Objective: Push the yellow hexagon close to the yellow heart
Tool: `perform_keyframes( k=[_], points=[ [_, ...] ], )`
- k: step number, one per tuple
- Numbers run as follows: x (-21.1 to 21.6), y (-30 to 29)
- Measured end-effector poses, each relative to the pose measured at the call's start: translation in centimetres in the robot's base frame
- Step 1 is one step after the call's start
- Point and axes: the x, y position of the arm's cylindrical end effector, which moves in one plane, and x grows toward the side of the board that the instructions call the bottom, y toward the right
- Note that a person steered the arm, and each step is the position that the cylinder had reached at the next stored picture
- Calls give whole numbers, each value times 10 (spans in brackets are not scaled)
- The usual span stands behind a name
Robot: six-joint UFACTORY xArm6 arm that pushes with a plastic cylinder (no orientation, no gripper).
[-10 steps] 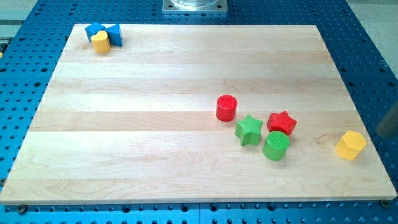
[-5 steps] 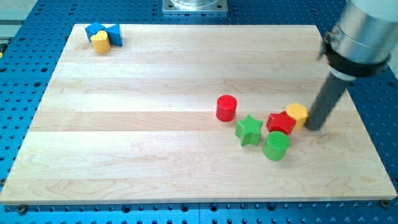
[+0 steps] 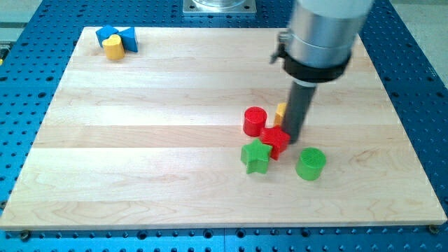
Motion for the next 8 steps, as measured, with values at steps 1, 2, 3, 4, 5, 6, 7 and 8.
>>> perform_keyframes(
  k=[1, 2, 3, 4, 5, 6, 7, 8],
  points=[
    [-11, 4],
    [-15, 48],
    [-43, 38],
    [-73, -39],
    [-95, -125],
    [-95, -119],
    [-95, -151],
    [-95, -231]
  ],
)
